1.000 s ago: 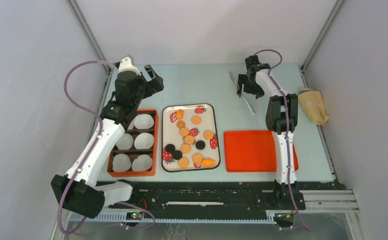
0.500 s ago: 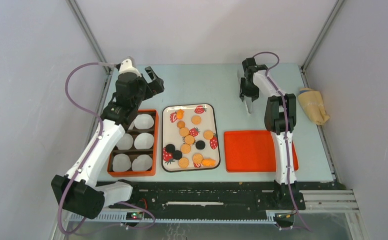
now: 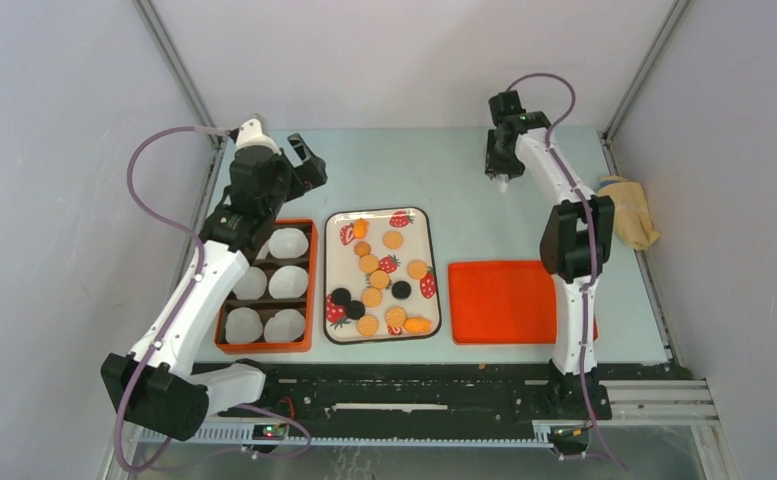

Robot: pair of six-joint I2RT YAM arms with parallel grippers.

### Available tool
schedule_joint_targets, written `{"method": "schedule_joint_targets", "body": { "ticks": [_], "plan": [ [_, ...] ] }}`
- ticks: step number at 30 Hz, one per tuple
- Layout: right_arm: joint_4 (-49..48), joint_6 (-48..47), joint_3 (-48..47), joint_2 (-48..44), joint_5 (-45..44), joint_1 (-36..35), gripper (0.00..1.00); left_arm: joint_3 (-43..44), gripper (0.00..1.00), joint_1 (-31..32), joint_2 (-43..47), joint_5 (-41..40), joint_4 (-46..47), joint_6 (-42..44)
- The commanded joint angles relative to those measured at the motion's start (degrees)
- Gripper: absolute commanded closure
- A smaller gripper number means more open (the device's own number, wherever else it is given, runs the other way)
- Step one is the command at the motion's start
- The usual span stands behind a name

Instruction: Pack the cookies

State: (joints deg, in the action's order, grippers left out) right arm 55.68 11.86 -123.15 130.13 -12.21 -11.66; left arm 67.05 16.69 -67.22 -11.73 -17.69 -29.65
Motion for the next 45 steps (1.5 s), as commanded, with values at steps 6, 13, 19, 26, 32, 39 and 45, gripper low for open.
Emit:
{"method": "schedule_joint_targets", "body": {
  "ticks": [6, 13, 19, 26, 32, 39, 45],
  "plan": [
    [0.5, -0.27, 6.97, -17.15, -4.93, -4.25, 0.54, 5.0, 0.0, -4.36, -6.02, -1.1, -8.51, -3.42],
    [-3.21, 1.48, 20.45, -25.86, -3.91, -5.55, 0.57, 4.76, 0.01, -7.36, -8.21, -1.06, -12.15, -5.77],
    [-8.18, 2.56, 29.13, -32.49, -4.14, -8.2, 0.62, 9.69, 0.03, -7.58, -14.4, -9.33, -24.26, -5.48],
    [-10.04, 2.56, 33.38, -38.65, -3.02, -11.4, 0.64, 8.46, 0.06, -9.03, -22.01, -8.4, -25.21, -6.97],
    [-10.29, 2.06, 35.31, -43.8, -2.2, -11.99, 0.64, 11.28, 0.09, -9.26, -30.9, -5.98, -24.32, -7.73],
    [-10.29, 2.24, 36.57, -47.0, -1.37, -11.99, 0.64, 15.5, 0.16, -9.57, -39.23, -4.67, -23.38, -7.18],
    [-10.59, 2.98, 37.58, -48.41, -1.68, -12.16, 0.64, 19.0, 0.16, -9.56, -42.87, -2.6, -22.39, -6.7]
  ]
}}
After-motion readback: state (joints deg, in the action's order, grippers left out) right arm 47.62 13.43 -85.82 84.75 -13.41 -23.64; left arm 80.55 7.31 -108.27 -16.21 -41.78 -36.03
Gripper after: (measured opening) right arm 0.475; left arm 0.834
